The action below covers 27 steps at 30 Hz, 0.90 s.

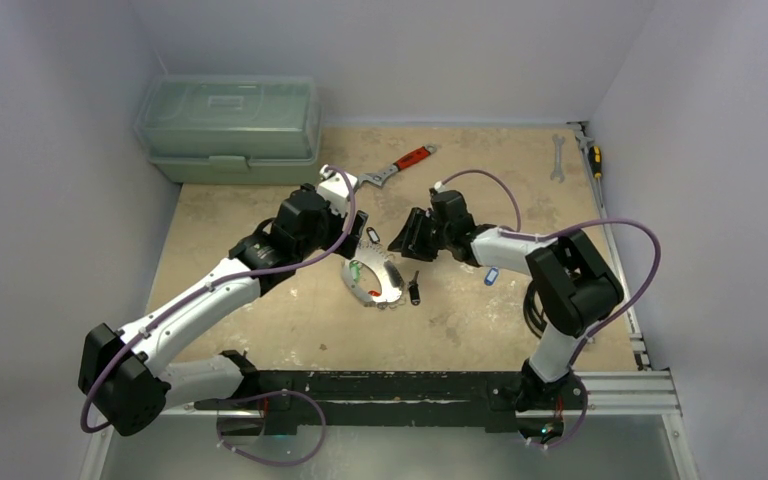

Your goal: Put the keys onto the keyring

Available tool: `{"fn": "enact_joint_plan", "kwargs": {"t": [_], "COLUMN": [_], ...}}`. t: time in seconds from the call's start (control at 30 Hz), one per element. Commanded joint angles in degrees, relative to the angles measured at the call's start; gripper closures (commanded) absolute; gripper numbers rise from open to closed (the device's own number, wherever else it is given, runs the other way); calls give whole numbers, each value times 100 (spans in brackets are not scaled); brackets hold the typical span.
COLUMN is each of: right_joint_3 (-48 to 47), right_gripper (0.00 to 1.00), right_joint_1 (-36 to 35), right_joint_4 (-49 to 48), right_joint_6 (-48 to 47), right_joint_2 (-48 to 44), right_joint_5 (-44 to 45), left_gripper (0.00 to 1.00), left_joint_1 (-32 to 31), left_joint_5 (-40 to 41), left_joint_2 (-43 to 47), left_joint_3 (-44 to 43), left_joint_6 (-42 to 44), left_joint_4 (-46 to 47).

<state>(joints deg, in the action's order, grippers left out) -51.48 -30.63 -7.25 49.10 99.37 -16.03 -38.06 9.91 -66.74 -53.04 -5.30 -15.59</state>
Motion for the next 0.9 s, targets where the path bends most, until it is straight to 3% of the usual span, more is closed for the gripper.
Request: {"fn": "enact_joint_plan", "kwargs": {"t": [0.0, 0.87], "right_joint_3": [-246, -231], "right_gripper": [53, 78], "right_joint_1": [-65, -160], "right_joint_4": [-214, -421], "right_joint_6": [56, -15], "right_joint_2": [150, 783], "right_joint_5": [-62, -87], "left_gripper": [11, 12], "left_joint_1": [-34, -32], "left_joint_5": [81, 55], "left_joint_2": [172, 150], "left_joint_3": [-183, -181], "left_joint_6": [47, 57], "left_joint_4": [39, 41]}}
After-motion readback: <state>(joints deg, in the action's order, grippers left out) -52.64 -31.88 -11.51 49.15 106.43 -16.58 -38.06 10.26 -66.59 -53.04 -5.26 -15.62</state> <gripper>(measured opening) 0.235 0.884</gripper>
